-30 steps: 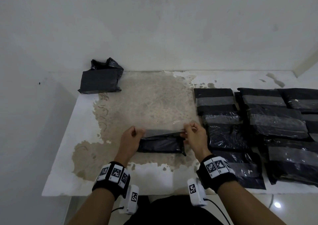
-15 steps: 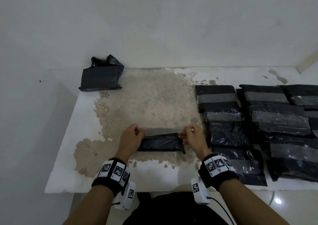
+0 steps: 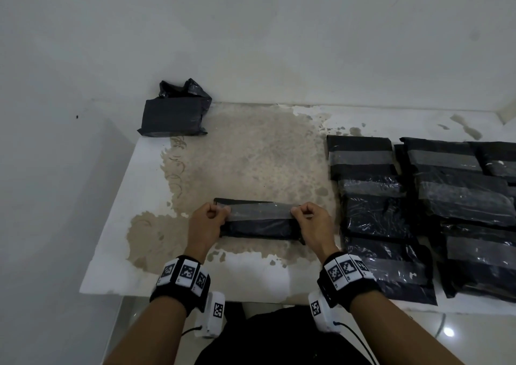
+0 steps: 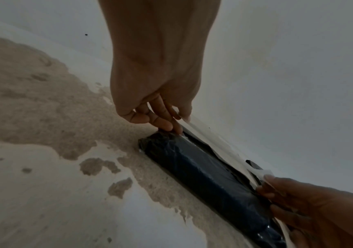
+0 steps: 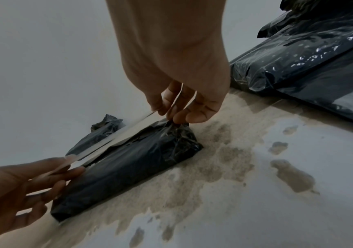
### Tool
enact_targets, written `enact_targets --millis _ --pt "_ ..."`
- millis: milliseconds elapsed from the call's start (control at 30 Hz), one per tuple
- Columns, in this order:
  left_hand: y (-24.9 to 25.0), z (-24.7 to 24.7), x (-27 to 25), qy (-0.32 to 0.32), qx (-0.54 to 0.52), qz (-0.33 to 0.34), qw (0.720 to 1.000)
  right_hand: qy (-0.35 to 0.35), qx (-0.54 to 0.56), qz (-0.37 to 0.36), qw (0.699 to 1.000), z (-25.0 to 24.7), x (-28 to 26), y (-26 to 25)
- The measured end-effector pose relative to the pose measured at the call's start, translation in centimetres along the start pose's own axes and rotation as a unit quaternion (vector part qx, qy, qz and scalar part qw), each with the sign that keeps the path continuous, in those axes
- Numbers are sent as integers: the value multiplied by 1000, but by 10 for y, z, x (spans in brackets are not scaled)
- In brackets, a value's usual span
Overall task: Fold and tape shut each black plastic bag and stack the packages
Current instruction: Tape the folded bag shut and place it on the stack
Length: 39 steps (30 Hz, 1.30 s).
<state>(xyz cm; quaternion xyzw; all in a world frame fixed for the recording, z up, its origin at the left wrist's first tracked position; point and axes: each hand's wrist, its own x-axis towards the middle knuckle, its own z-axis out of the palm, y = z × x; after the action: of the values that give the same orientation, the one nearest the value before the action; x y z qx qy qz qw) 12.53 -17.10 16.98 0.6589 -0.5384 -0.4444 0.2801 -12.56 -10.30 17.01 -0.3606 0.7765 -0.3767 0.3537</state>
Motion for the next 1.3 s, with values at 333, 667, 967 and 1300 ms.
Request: enact_targets --millis 333,667,967,1300 --pt "-1 5 8 20 6 -9 1000 19 -4 -5 1000 4 -5 0" --pt "-2 10 16 27 31 -14 999 14 -44 -27 999 3 -4 1" --pt "-3 13 13 54 72 27 996 33 -112 -63 991 5 -7 -1" --pt "-8 5 14 23 69 28 997 52 -147 -84 984 11 -11 2"
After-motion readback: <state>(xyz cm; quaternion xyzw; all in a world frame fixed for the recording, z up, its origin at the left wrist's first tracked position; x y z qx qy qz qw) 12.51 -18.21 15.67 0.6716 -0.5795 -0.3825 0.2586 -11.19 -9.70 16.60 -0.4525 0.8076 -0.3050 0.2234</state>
